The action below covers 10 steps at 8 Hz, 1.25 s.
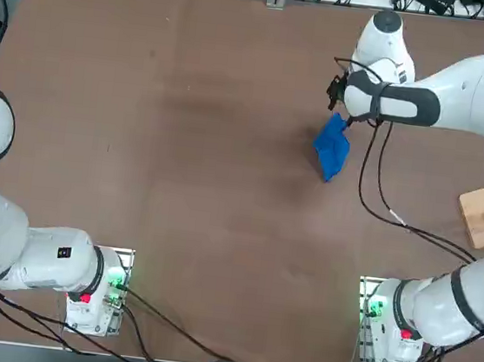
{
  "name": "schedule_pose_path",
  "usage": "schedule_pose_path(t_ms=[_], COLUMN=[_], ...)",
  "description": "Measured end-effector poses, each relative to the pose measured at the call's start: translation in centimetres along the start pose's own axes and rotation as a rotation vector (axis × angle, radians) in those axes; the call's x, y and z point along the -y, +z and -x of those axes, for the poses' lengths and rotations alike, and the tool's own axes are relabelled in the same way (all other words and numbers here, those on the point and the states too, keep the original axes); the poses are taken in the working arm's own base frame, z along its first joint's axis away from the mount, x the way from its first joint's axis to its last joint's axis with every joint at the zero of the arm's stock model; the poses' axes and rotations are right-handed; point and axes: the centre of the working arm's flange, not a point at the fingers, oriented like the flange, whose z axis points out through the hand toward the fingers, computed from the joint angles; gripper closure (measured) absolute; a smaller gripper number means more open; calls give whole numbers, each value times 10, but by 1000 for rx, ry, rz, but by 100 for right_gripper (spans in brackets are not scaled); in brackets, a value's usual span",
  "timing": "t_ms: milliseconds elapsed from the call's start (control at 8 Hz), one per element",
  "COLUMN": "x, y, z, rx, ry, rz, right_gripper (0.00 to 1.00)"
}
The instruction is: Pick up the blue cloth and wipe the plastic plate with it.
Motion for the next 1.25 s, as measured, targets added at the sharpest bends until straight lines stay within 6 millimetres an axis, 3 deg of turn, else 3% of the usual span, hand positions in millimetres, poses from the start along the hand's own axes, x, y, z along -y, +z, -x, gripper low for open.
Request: schedule_pose_path(t_ms=[625, 1250], x=[-4, 1], y=[24, 66], z=[20, 24], rx=[-15, -31], ry=[-47, -86], rz=[-16, -50], right_gripper=[0, 0])
